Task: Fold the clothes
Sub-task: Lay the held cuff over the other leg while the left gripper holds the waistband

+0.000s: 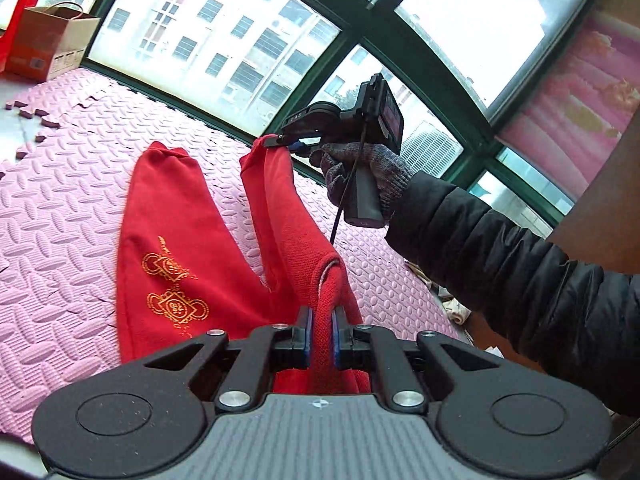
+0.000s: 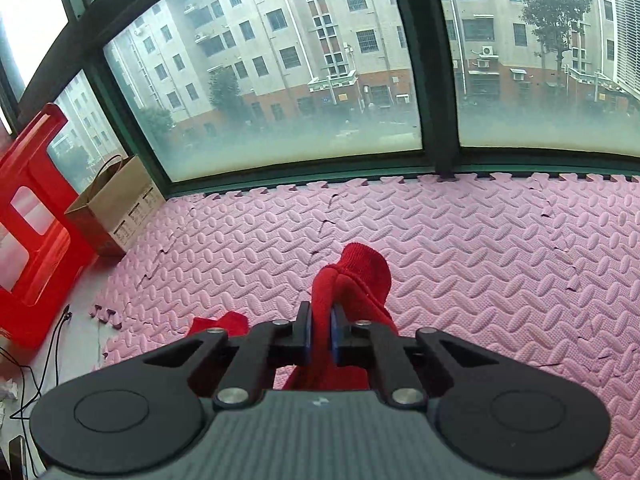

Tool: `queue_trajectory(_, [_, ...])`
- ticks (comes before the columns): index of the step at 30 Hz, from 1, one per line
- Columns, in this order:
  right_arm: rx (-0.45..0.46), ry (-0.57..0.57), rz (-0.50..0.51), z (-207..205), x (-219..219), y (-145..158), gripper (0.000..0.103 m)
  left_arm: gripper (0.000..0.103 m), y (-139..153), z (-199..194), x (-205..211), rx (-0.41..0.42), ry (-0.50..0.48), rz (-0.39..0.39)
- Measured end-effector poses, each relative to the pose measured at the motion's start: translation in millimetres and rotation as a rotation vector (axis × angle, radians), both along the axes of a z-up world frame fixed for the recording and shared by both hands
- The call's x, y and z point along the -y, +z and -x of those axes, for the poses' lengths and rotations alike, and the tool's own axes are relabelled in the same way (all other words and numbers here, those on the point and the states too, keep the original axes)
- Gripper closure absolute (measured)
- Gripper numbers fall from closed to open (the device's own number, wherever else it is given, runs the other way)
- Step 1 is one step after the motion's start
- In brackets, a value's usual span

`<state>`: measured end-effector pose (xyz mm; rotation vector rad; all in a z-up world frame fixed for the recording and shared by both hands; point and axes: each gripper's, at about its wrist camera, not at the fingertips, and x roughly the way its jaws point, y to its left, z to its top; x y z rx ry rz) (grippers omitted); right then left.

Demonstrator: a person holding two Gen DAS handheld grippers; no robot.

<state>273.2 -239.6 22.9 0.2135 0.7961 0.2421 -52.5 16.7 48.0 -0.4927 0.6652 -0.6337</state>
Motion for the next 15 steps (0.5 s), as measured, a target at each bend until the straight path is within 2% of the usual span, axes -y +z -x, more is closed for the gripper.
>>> queue_trajectory(9, [-0.025,0.164,0.039,-1,-122,-28,0.095,0.093,-18,20,-38,-0.067,0.092,0.022])
queue_trajectory(13, [-0.058,0.234,0.032,6,-140,-44,0.094,0.093,-28,26,-47,-0.102,0.098,0.020])
queue_trajectory(15, [-0.078,0.269,0.024,10,-146,-51,0.085,0.093,-32,28,-46,-0.114,0.093,0.007])
